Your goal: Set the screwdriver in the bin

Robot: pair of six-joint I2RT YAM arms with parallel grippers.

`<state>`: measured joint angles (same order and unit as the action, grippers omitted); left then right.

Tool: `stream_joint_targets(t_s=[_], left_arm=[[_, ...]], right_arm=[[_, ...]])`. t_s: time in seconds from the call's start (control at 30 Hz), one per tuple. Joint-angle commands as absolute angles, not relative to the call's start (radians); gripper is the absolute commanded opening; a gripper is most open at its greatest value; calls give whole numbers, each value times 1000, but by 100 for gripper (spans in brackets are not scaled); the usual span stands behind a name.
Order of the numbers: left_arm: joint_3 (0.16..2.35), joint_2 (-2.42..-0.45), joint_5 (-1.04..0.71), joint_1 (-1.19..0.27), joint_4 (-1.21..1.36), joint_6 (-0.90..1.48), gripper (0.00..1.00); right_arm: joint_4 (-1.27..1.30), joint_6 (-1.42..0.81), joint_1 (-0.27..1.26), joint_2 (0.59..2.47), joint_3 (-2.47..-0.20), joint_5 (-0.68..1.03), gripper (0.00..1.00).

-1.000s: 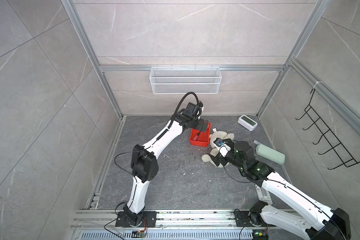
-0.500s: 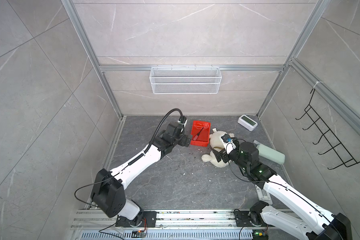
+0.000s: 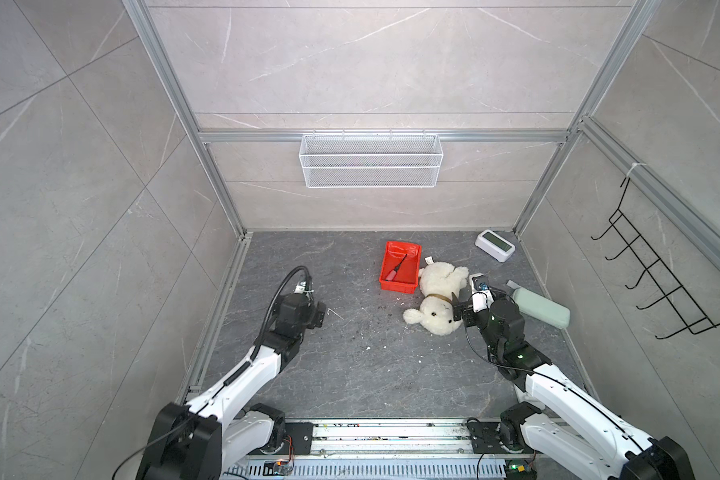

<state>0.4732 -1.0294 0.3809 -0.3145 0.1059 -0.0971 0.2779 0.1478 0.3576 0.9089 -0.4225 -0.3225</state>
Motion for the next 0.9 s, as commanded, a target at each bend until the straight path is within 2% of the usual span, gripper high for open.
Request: stream_joint_targets(t_s=[0.0,0.1,0.2,0.43,0.57,0.67,0.8,0.87], left_arm=[[387,-931,333,-208,268,-142,100],[284,-920,368,-155,420,-126,100],[230,-999,355,-106,547,-84,100],[249,-1215,220,13,760,-62,100],[349,-1274,138,86,620,-21,100],[364,-1283,81,112,598,-15,100],[350,-1269,68,112,612,-18,100],[347,-1266,65,112,615,-16,100]], right_arm=[[417,106,327,948,-373,-442,99],[540,85,299,1042,-332,-458,99],[702,70,282,1162,-293,-463,99],[908,-4,214,1344,-264,-428,100],[1018,-37,166,1432,-251,-351,100],[997,-14,160,1447,-264,-266,99],[1103,8,160,1536,-264,-228,100],[976,0,159,1506,-303,-226,99]])
